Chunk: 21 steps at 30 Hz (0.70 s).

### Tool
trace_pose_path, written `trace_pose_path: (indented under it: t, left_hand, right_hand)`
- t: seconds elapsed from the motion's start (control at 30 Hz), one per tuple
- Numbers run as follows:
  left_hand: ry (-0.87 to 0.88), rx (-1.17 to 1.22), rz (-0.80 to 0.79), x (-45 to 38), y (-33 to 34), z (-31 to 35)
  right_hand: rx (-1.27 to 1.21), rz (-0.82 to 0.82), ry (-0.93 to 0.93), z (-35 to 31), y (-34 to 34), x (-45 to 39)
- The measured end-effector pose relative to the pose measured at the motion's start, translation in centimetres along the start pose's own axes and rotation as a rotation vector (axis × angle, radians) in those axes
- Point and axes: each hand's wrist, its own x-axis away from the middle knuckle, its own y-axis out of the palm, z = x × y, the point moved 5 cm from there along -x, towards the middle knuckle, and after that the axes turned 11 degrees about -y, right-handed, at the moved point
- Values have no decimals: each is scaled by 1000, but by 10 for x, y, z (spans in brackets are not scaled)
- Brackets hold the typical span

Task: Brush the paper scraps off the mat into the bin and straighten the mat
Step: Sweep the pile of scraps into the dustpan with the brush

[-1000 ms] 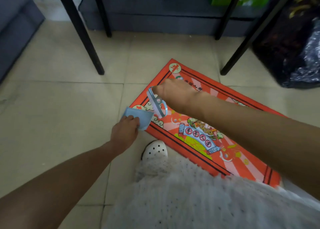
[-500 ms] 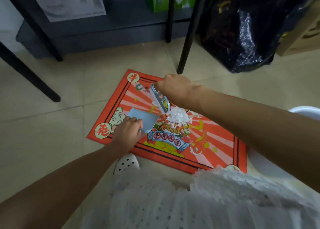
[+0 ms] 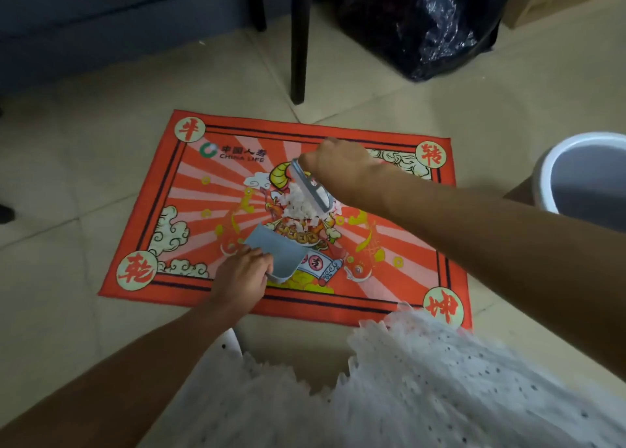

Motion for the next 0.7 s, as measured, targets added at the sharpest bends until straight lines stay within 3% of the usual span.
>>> trace_pose_path:
  t: [0.4,0.7]
  left_hand:
    - [14,62,6,-31,41,-16]
    - [133,102,-42,-60,56,-33]
  right_hand:
    - [188,-8,61,42,47,-48]
    - [242,-100,76,55,92,-69]
